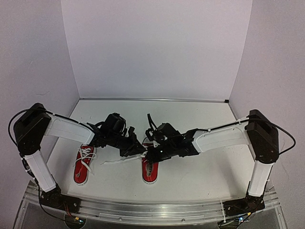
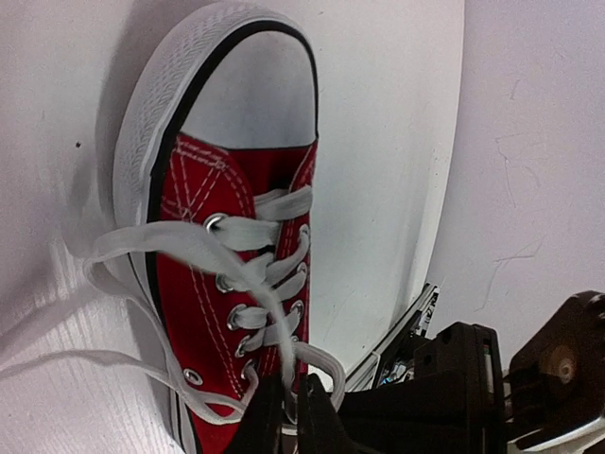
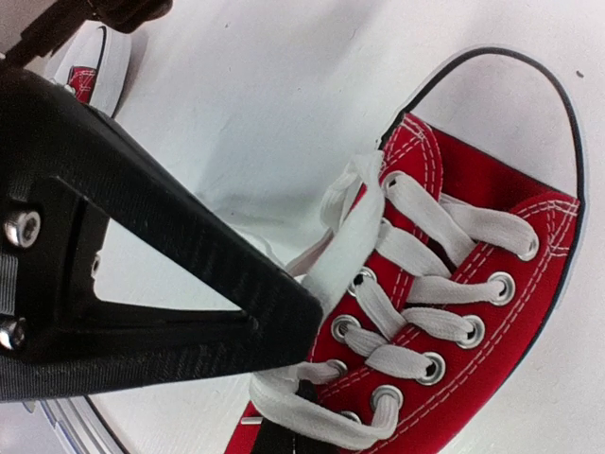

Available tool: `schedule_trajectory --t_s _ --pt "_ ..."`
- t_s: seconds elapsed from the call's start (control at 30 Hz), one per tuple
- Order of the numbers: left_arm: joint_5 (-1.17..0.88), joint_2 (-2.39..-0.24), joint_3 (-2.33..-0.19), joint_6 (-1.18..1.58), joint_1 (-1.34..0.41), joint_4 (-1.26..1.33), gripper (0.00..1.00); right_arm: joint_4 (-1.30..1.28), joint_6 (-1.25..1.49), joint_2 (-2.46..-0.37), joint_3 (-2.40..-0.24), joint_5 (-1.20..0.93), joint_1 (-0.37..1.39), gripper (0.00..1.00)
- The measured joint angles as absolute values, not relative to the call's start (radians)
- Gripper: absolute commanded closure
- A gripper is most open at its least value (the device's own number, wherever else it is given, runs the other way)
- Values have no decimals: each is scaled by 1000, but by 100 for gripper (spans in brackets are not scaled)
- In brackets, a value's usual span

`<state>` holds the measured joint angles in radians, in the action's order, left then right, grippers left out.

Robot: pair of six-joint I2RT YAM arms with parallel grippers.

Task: Tie the shoes

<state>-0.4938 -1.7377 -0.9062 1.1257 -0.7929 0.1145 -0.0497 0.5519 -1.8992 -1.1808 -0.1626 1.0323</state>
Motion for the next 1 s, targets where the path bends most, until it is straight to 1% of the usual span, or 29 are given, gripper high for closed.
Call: schedule_trajectory --t_s 0.1,0.13,0.3,0.37,0.53,0.63,0.73,0.83,1.0 --pt "-476 -1716 -906 1082 -790 60 54 -53 554 -1860 -1163 -161 1032 100" --pt "-464 -1704 -906 1061 -785 38 48 -53 555 -1841 -1155 -160 1032 100" --pt "-352 -1567 -901 950 -736 -125 27 -58 555 -1730 -1112 -145 1032 100" --pt "-270 -1491 -901 880 -718 -203 22 -60 555 -1698 -1100 -140 1032 100" --pt "-113 -1381 -903 702 -713 -375 20 -64 556 -1659 -1058 -127 1032 100" --pt "-71 -1376 -902 585 -713 -448 22 -77 562 -1656 -1029 -122 1032 100" --pt "-68 -1380 -898 473 -713 -481 27 -90 568 -1655 -1012 -119 1032 100" --pt "-72 -1413 -899 383 -714 -491 33 -96 573 -1647 -1007 -117 1032 100" --pt "-53 -1535 -923 273 -741 -525 42 -98 577 -1631 -1007 -115 1032 100"
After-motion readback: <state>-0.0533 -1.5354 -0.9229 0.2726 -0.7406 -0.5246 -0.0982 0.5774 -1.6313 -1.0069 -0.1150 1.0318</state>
